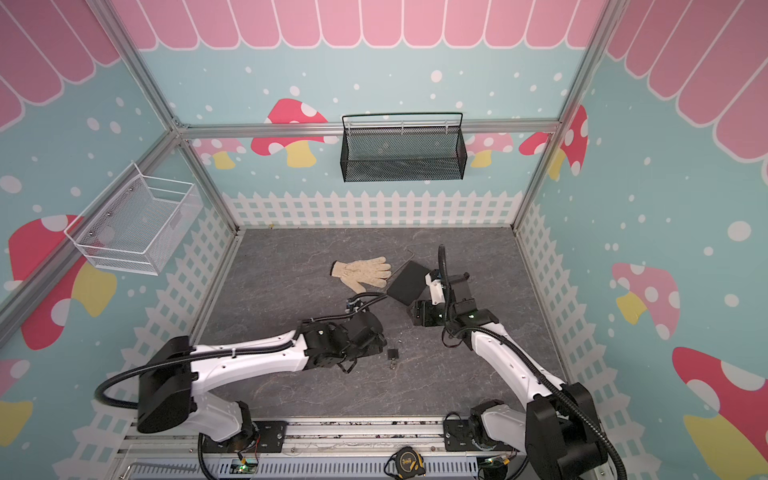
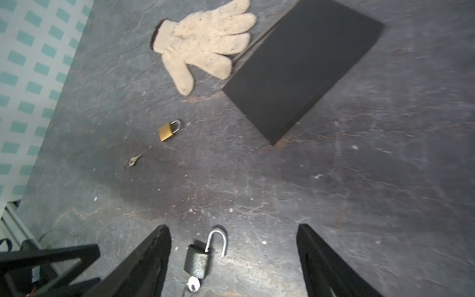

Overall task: Unlock with the key
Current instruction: 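Reach the right gripper to the small silver key beside the brass padlock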

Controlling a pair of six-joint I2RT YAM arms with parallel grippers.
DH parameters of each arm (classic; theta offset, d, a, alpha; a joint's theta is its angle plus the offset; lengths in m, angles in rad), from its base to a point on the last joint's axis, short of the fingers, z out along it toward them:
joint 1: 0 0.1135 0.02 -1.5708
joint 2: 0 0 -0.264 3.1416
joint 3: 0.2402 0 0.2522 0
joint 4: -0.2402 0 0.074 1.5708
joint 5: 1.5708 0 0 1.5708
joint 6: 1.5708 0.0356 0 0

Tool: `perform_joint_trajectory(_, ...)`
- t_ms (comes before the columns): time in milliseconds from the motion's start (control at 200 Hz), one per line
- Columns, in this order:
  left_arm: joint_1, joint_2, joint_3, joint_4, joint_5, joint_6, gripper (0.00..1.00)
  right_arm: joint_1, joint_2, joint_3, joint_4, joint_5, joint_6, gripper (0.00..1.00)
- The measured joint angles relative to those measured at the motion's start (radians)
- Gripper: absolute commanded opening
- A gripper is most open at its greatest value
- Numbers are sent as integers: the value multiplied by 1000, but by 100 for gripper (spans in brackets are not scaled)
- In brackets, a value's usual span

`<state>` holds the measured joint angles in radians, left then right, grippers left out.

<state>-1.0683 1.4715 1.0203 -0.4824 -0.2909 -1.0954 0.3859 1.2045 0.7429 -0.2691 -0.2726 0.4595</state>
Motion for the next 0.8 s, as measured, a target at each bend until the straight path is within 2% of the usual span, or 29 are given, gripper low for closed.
perform_joint_trajectory(255, 84, -270, -175, -45, -102, 64, 52, 257, 128, 46, 11, 87, 89, 79)
perform_joint_trajectory(475, 198, -489, -320, -69, -122, 116, 52, 474, 268, 123, 47, 156, 203, 79)
perform_joint_trajectory(610, 259, -608, -373, -92, -124, 143, 53, 559, 325, 159, 100, 193, 272, 79)
perform_joint_trajectory(795, 346, -709, -405, -127, -124, 169, 53, 618, 423, 212, 134, 227, 341, 76)
